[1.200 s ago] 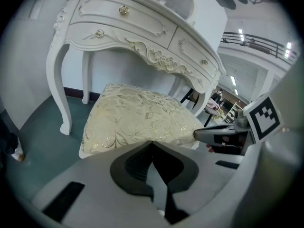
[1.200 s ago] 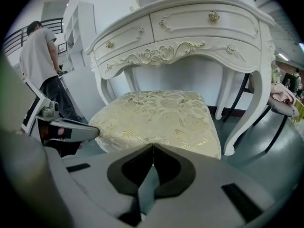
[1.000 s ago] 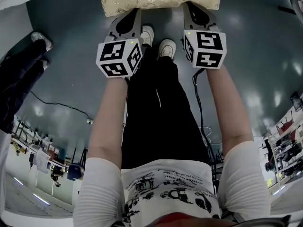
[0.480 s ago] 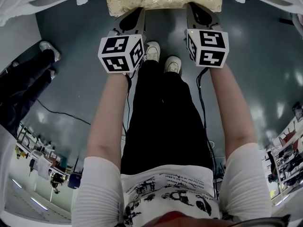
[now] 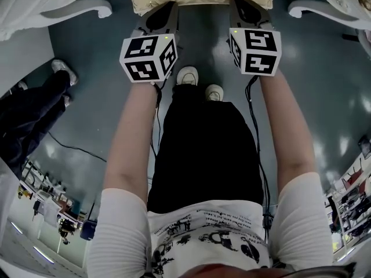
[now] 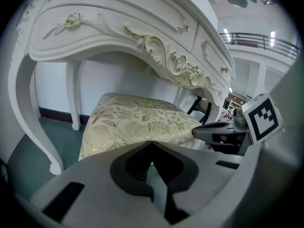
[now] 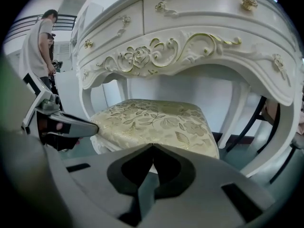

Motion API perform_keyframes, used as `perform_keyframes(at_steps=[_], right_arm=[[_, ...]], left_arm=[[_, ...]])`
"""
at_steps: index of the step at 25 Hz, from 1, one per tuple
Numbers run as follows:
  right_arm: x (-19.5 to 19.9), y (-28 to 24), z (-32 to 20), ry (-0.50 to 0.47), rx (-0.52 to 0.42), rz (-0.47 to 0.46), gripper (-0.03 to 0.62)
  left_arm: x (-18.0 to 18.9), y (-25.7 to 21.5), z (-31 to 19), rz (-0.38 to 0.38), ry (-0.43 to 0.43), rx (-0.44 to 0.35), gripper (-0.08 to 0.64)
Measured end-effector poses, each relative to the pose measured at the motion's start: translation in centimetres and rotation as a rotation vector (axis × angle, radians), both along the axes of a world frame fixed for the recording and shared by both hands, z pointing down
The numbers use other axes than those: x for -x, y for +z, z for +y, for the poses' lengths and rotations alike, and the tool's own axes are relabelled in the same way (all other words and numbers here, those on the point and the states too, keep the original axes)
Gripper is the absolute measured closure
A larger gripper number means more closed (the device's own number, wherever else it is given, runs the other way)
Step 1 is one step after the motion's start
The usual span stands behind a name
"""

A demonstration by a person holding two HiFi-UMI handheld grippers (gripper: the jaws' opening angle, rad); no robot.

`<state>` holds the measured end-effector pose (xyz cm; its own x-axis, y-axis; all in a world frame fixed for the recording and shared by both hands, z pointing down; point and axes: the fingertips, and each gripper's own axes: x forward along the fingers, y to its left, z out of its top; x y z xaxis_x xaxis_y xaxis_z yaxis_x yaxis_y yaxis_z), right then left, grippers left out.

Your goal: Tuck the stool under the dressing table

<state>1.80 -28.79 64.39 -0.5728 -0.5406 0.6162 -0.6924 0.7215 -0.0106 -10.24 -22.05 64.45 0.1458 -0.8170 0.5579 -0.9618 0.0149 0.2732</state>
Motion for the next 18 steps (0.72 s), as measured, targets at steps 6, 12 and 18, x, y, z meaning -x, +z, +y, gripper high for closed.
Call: perform_keyframes(at_steps=[6,12,18], right_arm=[[1.6,0.0,-2.5,-0.006,-0.028,0.006,0.574],[2.6,-0.2,-4.4,0.01,-0.056,0.01,0.574],[2.6,-0.6,-4.1,-0.011,-0.015,0.07,0.574]], left_arm=[[1.6,0.0,-2.6,-0.007,0.015,-0.007,0.54],[2.7,-0.1,-4.7,-0.03,-0.001,-0.036,0.54],[2.6,-0.4,-4.5,-0.039,0.033,-0.018,0.54]])
